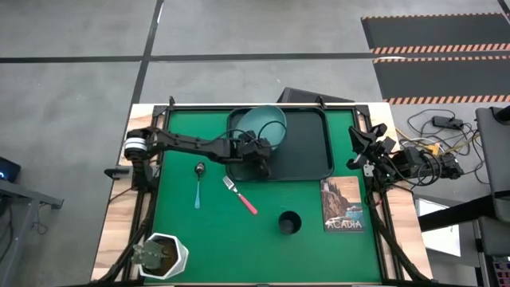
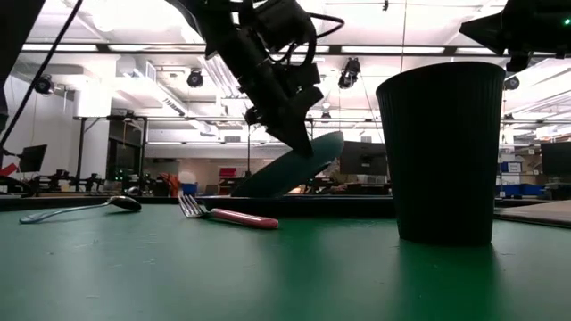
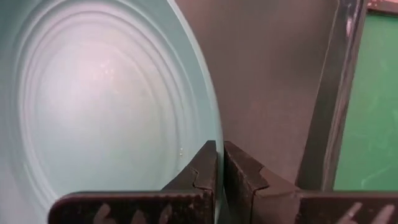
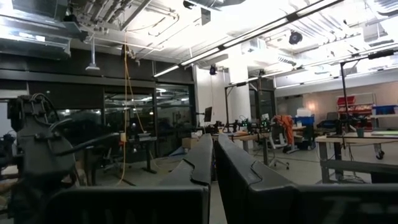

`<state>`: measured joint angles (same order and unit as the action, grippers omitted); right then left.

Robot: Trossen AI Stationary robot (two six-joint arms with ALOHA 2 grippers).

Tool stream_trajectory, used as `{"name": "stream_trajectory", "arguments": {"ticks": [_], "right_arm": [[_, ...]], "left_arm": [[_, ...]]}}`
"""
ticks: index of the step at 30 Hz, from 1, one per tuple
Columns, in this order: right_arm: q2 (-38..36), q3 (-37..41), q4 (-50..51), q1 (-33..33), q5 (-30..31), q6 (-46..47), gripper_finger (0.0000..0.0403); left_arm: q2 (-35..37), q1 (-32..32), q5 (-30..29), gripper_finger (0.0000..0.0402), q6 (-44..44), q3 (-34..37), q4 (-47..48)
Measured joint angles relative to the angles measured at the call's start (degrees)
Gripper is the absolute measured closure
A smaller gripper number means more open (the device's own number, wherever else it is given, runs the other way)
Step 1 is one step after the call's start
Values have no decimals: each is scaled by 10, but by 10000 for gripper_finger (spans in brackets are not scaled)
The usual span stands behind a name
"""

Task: Pick and place plate/cup/fork/spoon on tray
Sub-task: Put the green plate on the black serving tray, then put the black cup on the black serving tray to the right of the green plate

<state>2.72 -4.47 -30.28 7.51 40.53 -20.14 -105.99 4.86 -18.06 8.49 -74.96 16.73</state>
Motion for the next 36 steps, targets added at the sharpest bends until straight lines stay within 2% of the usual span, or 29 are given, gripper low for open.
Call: {"name": "stream_trajectory", "arguments": {"ticks": [14, 21, 31, 36], "right_arm": [[0, 0, 0, 0, 0, 0, 394], [0, 0, 0, 0, 0, 0, 394], [0, 0, 0, 0, 0, 0, 394], [0, 0, 0, 0, 0, 0, 394]], "left_arm": [[-8, -2, 29, 401, 59, 2, 2], [-8, -2, 30, 399, 61, 3, 2], [-8, -2, 29, 328, 64, 3, 2], [-8, -1, 25, 313, 77, 5, 2]]}}
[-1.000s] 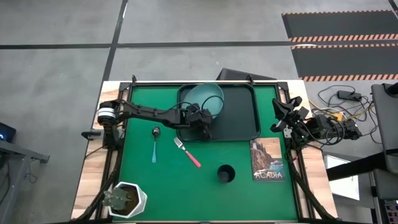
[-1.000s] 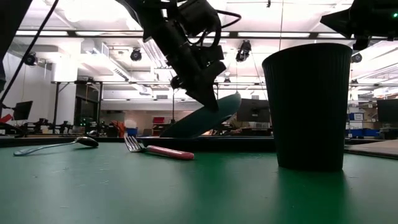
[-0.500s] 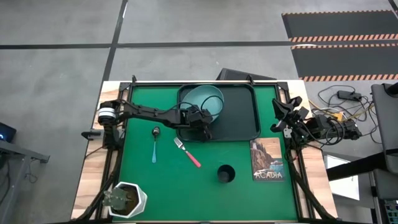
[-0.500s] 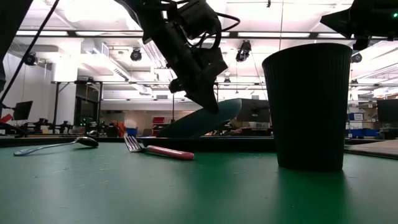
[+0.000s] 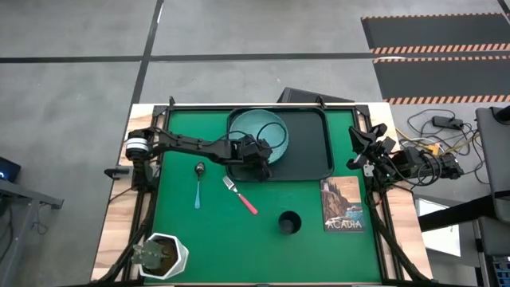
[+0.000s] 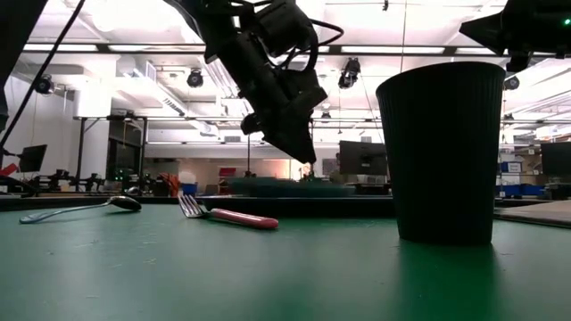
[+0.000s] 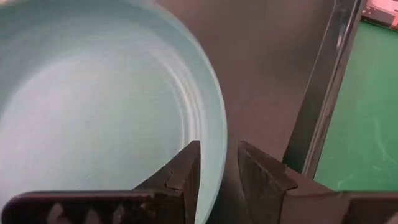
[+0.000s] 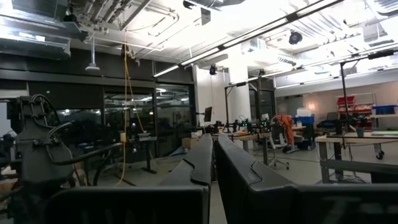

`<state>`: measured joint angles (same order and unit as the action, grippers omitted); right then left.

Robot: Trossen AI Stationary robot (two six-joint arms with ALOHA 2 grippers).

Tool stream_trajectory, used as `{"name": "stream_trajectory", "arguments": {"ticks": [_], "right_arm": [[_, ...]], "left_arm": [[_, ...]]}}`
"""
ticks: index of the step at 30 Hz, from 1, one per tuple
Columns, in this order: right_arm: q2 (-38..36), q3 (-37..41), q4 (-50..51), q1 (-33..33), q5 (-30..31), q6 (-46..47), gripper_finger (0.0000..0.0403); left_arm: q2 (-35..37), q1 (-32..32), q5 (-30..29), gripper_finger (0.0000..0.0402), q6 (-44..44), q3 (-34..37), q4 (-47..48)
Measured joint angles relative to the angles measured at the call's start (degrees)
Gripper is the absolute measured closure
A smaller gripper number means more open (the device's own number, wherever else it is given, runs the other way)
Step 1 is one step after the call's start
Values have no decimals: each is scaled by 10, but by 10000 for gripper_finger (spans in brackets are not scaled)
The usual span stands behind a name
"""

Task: Pick and place plate/cup/fork/spoon on tray
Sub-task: Put the black cup on the black serving tray to the right of the green plate

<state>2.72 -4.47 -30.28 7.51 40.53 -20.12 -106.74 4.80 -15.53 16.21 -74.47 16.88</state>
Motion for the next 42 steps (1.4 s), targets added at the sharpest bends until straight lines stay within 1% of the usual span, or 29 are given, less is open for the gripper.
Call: {"name": "stream_trajectory", "arguments": {"ticks": [7, 11, 14, 21, 25, 27, 31, 36, 39, 42], "right_arm": [[0, 0, 0, 0, 0, 1, 394], [0, 0, 0, 0, 0, 2, 394], [0, 0, 0, 0, 0, 2, 394], [0, 0, 0, 0, 0, 1, 394], [0, 0, 0, 0, 0, 0, 394], [0, 0, 0, 0, 0, 2, 394], [0, 0, 0, 0, -9, 11, 394], [1, 0, 0, 0, -62, 12, 394], [10, 0, 0, 0, -102, 17, 394], [23, 0, 0, 0, -137, 43, 394]], "left_arm": [[0, 6, -62, 311, 23, 44, -13], [0, 13, -63, 311, 32, 76, -49], [0, 17, -62, 311, 50, 91, -53], [1, 20, -62, 311, 59, 98, -54], [13, 16, -57, 311, 55, 93, -54], [30, 10, -56, 311, 41, 93, -54], [71, -14, -56, 310, -17, 93, -59], [142, -59, -55, 310, -114, 93, -63], [207, -85, -56, 310, -159, 95, -65], [279, -107, -58, 310, -197, 114, -93]]}}
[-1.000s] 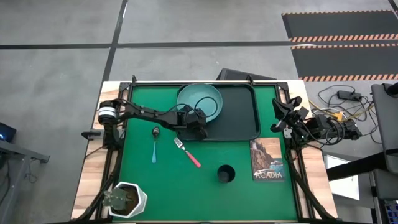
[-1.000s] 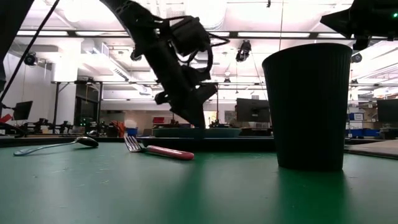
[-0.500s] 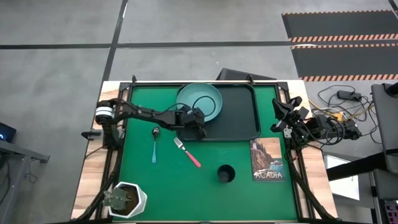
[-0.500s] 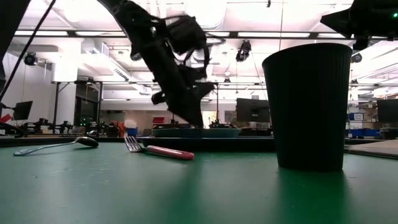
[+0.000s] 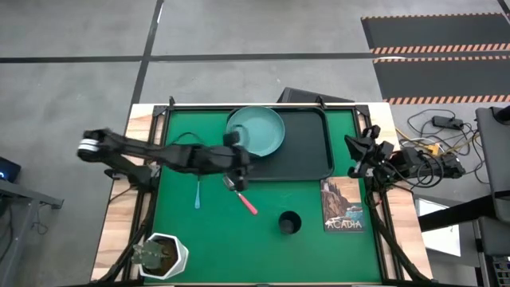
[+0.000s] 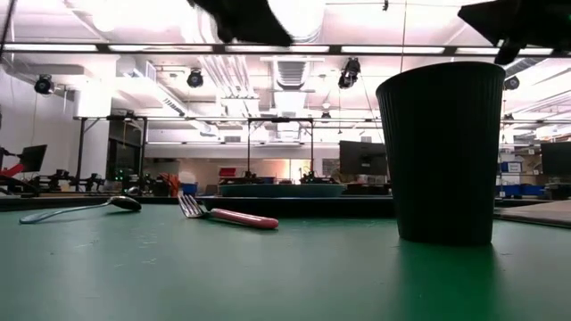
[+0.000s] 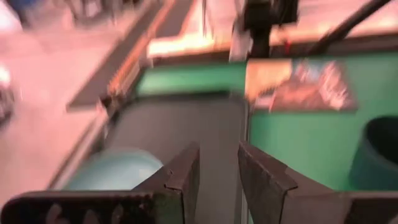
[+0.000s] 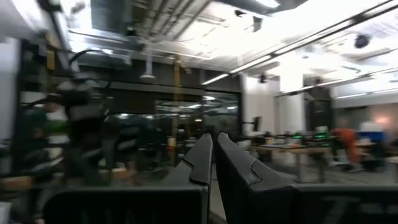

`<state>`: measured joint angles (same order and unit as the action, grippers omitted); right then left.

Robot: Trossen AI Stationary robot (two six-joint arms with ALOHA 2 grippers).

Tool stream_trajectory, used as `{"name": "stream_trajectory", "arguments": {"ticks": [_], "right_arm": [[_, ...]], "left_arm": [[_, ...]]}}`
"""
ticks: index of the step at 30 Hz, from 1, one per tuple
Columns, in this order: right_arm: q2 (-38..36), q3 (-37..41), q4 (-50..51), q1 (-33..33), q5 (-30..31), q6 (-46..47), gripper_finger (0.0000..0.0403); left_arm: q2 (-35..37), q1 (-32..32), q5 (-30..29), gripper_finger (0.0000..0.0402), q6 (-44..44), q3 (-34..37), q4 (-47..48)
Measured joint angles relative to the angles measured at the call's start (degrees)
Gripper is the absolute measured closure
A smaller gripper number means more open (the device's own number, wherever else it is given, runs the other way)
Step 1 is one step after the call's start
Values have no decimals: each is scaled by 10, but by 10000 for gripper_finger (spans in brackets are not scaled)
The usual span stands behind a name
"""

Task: Pick and place plate/cup/fork/spoon on tray
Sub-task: Put the black cup on the black serving tray to the right of the green plate

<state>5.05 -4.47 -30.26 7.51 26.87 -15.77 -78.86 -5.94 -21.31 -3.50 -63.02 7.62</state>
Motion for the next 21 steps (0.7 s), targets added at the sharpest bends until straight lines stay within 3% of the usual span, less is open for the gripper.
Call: {"name": "stream_trajectory", "arguments": {"ticks": [11, 15, 21], "right_arm": [[110, 0, -5, 1, -121, 160, 394], [176, 0, -26, 2, -124, 221, 394], [275, -43, -65, 14, -125, 238, 394]], "left_arm": [[227, -31, -2, 310, -67, 190, -187], [290, -31, -2, 310, -91, 223, -207], [345, -31, -2, 310, -113, 247, -207]]}}
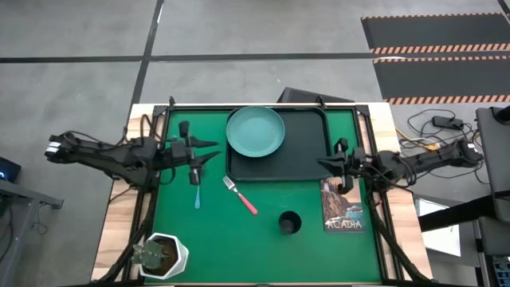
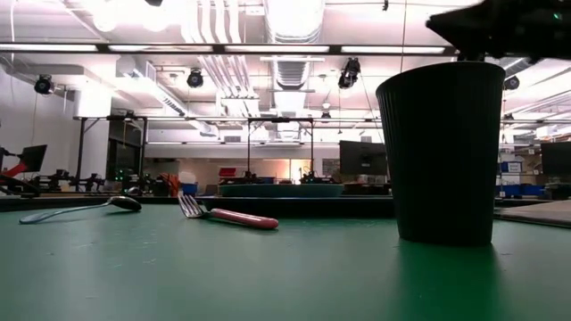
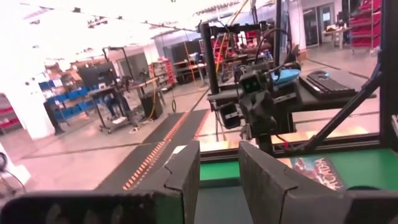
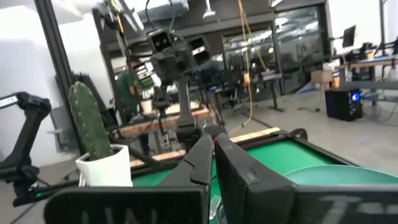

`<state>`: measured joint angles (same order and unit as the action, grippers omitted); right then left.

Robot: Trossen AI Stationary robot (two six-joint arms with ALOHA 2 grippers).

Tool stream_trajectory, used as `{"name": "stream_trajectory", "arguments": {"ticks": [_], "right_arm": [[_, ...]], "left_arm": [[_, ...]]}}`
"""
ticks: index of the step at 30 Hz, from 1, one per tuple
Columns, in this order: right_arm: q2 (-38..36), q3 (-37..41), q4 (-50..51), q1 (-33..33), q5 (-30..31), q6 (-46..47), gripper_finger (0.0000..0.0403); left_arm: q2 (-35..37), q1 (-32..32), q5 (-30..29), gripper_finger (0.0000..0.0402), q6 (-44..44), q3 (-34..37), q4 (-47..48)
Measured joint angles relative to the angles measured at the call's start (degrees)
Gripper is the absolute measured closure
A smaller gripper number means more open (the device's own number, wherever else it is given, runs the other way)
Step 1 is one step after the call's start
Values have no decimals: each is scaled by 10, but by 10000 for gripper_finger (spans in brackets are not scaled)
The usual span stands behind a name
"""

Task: Pick and place plate/cup/fork/spoon on tray
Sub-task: Put the black cup on the black serving tray to the right of the green plate

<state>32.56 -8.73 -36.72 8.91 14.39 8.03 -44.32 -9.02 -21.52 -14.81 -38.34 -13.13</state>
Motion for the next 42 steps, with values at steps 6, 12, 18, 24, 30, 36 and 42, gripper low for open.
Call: {"name": "stream_trajectory", "arguments": {"ticks": [6, 12, 18, 24, 30, 36, 42], "right_arm": [[101, -115, 59, 25, 0, -25, 394], [195, -272, 271, 44, 1, 4, 394], [288, -425, 499, 74, 0, 72, 394], [380, -553, 679, 111, -12, 131, 394], [461, -617, 772, 140, -15, 149, 394], [522, -630, 772, 142, -59, 151, 394], [553, -632, 770, 138, -56, 166, 394]], "left_arm": [[31, 0, -23, 310, -26, 25, 2], [39, 0, -56, 311, -43, 27, 2], [39, 0, -59, 311, -51, 30, 1], [34, 0, -59, 311, -52, 33, 2], [33, 0, -58, 311, -52, 33, 0], [35, 0, -58, 311, -54, 33, 0], [35, 0, -58, 311, -55, 33, 0]]}}
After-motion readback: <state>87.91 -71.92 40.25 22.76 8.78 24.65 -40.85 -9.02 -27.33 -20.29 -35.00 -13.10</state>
